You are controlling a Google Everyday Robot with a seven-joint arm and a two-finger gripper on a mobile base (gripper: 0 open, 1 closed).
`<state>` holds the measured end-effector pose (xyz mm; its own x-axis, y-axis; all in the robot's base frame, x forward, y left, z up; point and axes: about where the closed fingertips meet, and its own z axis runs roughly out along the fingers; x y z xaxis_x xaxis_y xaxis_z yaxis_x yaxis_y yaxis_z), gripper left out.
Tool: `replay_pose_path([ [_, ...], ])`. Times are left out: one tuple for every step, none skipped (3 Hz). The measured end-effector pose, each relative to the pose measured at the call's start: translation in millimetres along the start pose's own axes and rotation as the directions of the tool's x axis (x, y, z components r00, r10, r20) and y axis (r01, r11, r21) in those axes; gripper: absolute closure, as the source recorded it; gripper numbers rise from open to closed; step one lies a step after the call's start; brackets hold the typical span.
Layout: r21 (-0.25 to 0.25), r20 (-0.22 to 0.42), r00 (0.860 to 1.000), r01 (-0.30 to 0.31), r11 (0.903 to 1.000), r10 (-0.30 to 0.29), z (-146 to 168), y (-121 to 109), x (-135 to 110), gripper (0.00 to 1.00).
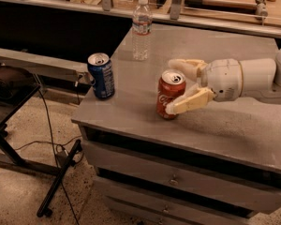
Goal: Move coke can near water bottle
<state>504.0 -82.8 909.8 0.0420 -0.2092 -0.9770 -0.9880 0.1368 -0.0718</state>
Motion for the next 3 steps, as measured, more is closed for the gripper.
replay_pose_path([
  [-0.004, 0.0, 1.0, 0.001, 1.0, -0.001, 2.3, 0.7, -1.0, 0.39],
  [-0.009, 0.001, 1.0, 0.002, 1.0, -0.002, 4.4, 1.3, -2.0, 0.62],
  [-0.013, -0.02, 1.0, -0.02, 0.9997, 0.02, 10.9, -0.8, -3.7, 0.86],
])
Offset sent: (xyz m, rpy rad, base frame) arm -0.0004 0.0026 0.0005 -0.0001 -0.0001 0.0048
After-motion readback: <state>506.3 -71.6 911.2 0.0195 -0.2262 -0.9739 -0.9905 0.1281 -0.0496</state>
